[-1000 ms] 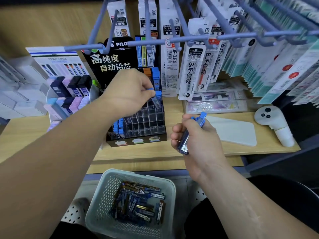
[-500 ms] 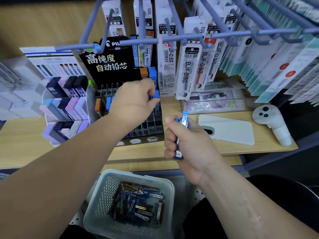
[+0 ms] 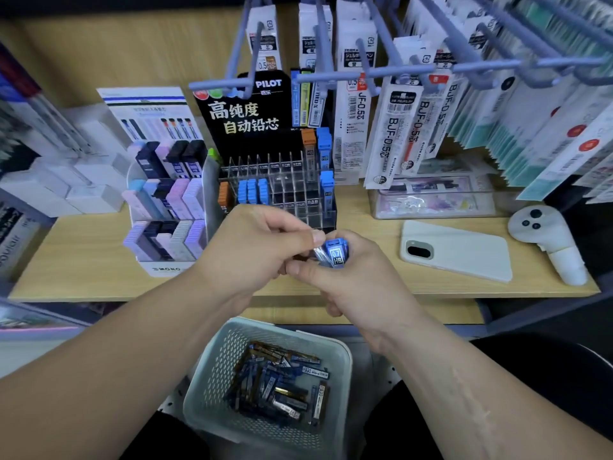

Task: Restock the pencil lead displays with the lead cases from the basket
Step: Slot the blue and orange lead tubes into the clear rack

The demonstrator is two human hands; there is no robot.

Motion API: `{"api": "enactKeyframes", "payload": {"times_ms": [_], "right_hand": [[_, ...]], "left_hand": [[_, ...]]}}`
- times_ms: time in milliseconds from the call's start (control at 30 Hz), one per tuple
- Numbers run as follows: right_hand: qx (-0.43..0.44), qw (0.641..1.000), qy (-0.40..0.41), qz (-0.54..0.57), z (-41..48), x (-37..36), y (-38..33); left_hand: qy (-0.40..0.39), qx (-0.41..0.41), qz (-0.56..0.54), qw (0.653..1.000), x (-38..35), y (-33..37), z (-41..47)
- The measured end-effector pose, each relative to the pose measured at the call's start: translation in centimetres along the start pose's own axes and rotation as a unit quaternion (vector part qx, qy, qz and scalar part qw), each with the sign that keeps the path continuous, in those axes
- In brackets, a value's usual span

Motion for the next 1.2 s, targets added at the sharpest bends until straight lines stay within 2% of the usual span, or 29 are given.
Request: {"api": "enactKeyframes", "payload": {"times_ms": [267,467,667,767,833,933,1200], "right_hand": [[-0.032,0.998,-0.034,0.030,-1.1,-1.9,-0.3],[-0.022,0.999,0.004,0.025,-1.5,-2.0,0.4],[0.010,0.999,0.025,-0.019,-1.6,-2.6,1.1],[-0.002,0.999,0.035,0.008,-1.6,-2.4,1.2],[-0.011,0.998,0.056,0.022,-1.5,-2.0,1.2],[-0.026,0.996,0.080,0.025,-1.3,-1.4,1.3],[-0.025,0.998,0.064,-0.008,-1.2,-0.8,1.7]], "left_hand": [[0.029,0.052,-0.131,0.990,4.4,-2.1,-2.2],[0.055,0.068,-0.160,0.983,3.8,-3.2,-2.8],[0.062,0.145,-0.283,0.946,2.9,-4.0,-2.5],[0.066,0.100,-0.241,0.963,3.8,-3.6,-1.7],[0.083,0.038,-0.152,0.984,4.9,-3.2,-0.9],[0.116,-0.027,-0.051,0.992,6.3,-3.1,0.5],[0.135,-0.058,0.050,0.988,6.3,-4.1,3.3]]}}
Point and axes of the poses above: each hand's wrist, its own z-axis towards the middle knuckle, its own x-axis out of the back of the hand, y = z × x, the point moved 2 cm from there along z, towards the middle knuckle, and after that the axes turned 7 degrees about z, right-handed, at the moved point
